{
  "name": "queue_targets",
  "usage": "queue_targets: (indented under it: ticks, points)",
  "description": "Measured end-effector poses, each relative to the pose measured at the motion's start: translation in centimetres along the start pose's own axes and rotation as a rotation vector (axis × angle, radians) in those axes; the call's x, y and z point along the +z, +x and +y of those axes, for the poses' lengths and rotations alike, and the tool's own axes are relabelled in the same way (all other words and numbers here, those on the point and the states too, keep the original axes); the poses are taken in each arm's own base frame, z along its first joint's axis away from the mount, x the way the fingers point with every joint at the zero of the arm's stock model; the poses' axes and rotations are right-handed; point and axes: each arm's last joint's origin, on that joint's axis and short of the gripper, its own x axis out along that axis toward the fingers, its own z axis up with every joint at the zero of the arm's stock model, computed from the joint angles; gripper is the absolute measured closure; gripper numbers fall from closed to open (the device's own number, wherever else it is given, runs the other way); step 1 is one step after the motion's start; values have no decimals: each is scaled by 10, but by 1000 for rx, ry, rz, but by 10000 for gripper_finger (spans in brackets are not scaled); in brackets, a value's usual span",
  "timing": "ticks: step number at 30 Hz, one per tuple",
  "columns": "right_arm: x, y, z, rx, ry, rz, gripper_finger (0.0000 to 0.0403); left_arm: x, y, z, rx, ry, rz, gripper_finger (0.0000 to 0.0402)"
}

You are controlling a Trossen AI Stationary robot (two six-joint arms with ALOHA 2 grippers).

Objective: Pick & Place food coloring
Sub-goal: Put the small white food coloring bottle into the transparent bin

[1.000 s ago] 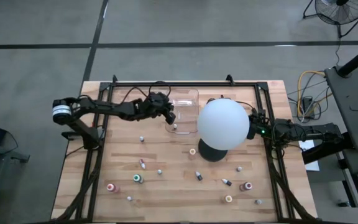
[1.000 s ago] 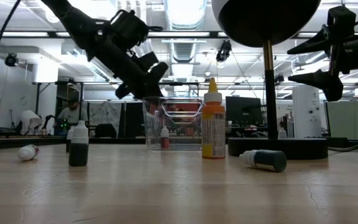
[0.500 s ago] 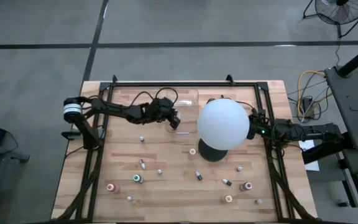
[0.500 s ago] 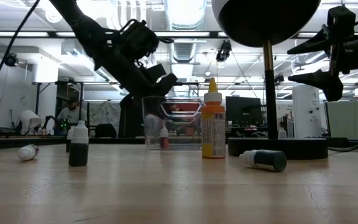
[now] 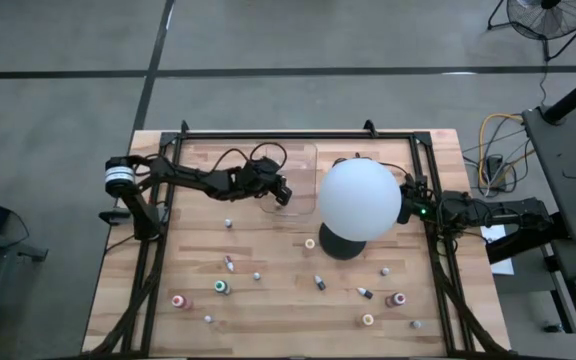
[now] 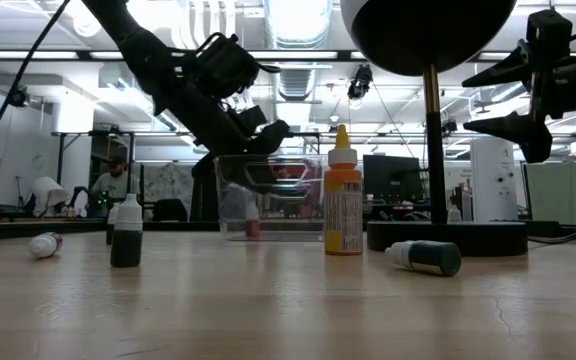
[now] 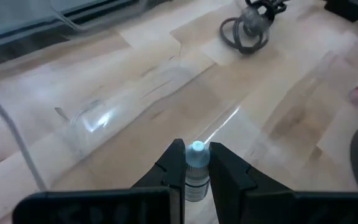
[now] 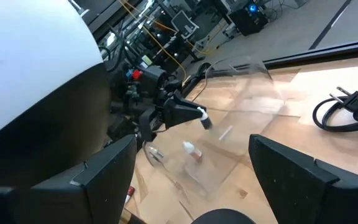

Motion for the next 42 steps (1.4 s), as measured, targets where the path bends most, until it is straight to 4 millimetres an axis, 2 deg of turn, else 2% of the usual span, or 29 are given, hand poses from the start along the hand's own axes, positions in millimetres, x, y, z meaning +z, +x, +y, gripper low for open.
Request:
queue_targets:
  ticks: [10,21,36,42]
  points:
    - [0,0,0,0,0,1,101,6,0,-3,18,33,20,378]
    - [0,0,0,0,0,1,101,-6,-5,-13,7,177,85,378]
    - [0,0,0,0,0,1,101,-6,-6,-13,25,5,82,378]
    - [0,0,0,0,0,1,101,-5,-6,-12,47,-10,68,378]
